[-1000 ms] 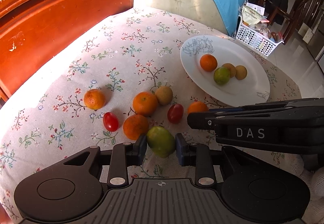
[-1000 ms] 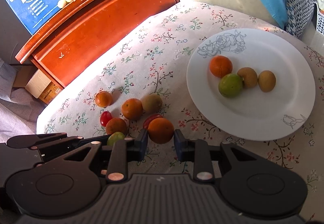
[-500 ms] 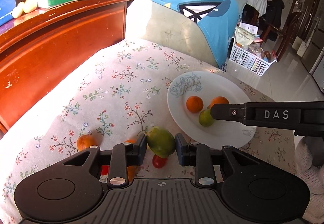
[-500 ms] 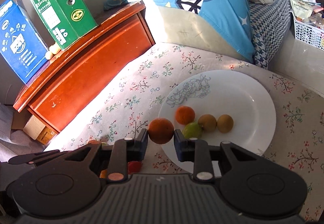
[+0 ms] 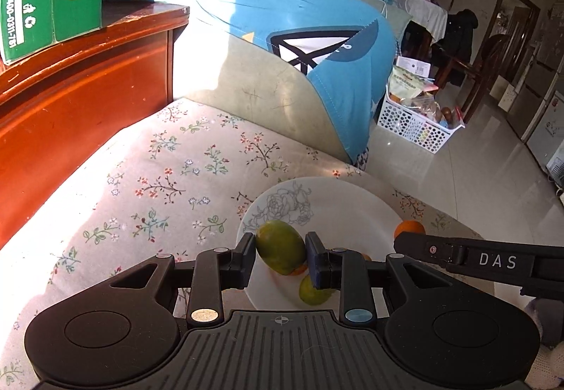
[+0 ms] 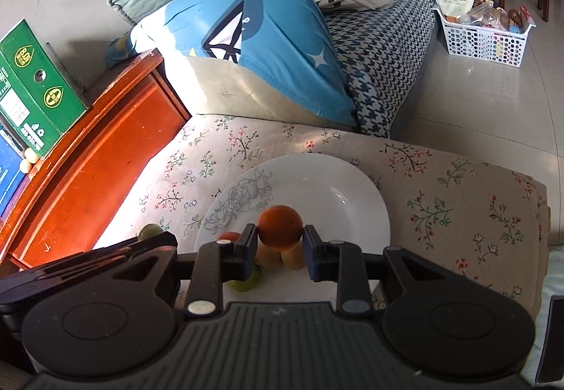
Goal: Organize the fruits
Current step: 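Place the orange and lime on the white plate and open both tools, then withdraw both tools from the plate toward the remaining fruit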
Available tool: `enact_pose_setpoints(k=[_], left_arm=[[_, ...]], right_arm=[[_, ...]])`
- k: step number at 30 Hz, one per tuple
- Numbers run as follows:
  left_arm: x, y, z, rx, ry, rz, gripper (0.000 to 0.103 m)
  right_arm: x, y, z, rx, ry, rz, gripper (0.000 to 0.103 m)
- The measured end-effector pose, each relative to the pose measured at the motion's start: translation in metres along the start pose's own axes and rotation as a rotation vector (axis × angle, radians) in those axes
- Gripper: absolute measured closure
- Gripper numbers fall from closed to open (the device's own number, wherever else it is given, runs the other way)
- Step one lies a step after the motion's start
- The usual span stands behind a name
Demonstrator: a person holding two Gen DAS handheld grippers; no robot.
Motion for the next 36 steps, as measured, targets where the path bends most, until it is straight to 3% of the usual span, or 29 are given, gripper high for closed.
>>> enact_pose_setpoints(k=[14,20,25,30,36], left_arm=[[-0.015,0.002,-0.050,0.066,0.046,-0.052,0.075],[-0.016,0.000,-0.054,0.065,0.052,-0.043,0.073],[-0.015,-0.008,-0.045,0.051,0.020,-0.042,0.052],[-0.009,-0.012,-0.032,0.065,-0.012,-0.029,0.039],[-0.002,-0.013,-0.013,0.094,-0.058,-0.049,0.036]], right_arm=[[-0.014,0.016,-0.024,0.112,0.055,-0.052,0.075],[-0.016,0.012,-0.021,0.099,0.043,-0.082,0.072],[-0.014,0.009,-0.017,0.085,0.031,-0.083,0.071],[-0.008,0.011,-0.015,0.088,0.012,-0.078,0.068],[0.005,0.015,-0.009,0.078,-0.027,-0.037,0.067]])
Point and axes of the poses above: each gripper's, at about its wrist camera, not at the fingertips, and z roughly against the way its jaws point, x to its left, y to its underside, the point moved 6 cm from there along -z, roughly the way its jaws point, and after that the axes turned 15 degrees about y, right-handed, at the moved point
